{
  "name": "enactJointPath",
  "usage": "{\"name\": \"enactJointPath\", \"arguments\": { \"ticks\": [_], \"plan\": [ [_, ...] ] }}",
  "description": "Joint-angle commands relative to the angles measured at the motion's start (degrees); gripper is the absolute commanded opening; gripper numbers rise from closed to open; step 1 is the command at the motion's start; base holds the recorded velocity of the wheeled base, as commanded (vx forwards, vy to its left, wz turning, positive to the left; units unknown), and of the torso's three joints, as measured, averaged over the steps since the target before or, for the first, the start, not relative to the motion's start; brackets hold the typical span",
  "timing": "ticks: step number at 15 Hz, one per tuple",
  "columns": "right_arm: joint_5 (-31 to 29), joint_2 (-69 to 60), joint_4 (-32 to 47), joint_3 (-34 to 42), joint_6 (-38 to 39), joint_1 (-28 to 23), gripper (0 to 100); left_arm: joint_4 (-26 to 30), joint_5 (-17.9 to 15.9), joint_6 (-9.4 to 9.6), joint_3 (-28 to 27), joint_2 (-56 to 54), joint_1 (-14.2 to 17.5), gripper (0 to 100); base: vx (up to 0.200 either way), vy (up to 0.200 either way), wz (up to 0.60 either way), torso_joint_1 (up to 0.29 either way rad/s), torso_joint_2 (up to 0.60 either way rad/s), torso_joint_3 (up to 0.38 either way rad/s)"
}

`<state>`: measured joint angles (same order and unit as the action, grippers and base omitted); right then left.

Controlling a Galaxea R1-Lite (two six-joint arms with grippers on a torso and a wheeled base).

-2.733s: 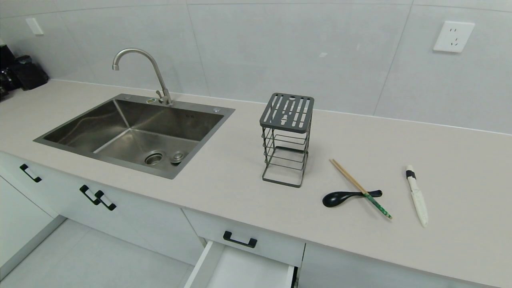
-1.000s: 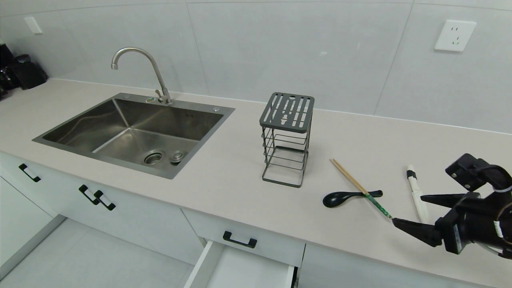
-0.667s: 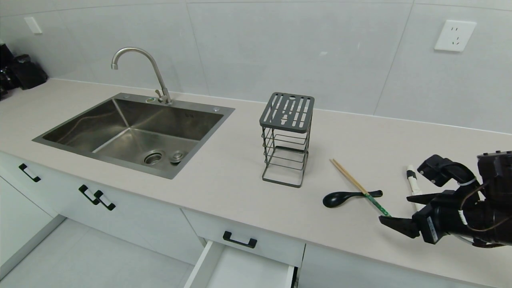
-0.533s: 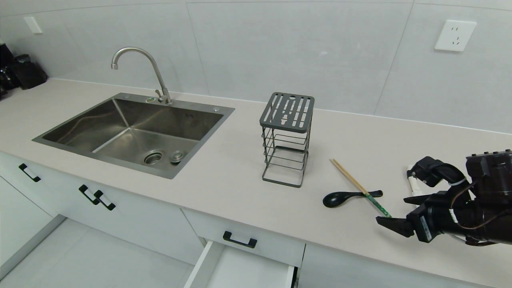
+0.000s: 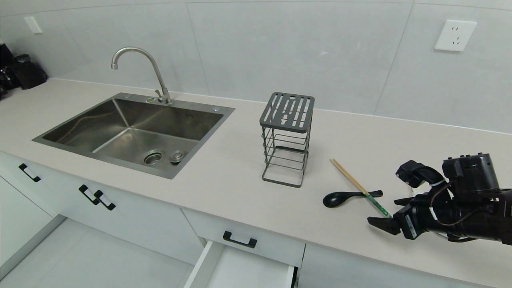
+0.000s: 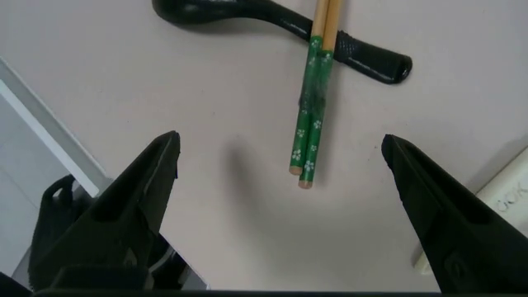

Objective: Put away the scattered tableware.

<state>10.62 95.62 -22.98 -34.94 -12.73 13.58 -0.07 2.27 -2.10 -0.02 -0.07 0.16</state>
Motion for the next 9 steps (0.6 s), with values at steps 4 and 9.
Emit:
{"name": "enactJointPath", "arguments": {
  "ticks": [4,9],
  "plan": [
    [0.0,4.5,-0.1,-4.3,0.2,1.2,100,0.0,0.0,-0.01,0.0,0.1,0.0,100,0.0,0.0,0.0,0.0,0.0,0.0],
    [-1.8,5.7,0.0,-4.4,2.3,3.1,100,0.0,0.0,-0.01,-0.1,0.1,0.0,100,0.0,0.0,0.0,0.0,0.0,0.0]
  ]
}}
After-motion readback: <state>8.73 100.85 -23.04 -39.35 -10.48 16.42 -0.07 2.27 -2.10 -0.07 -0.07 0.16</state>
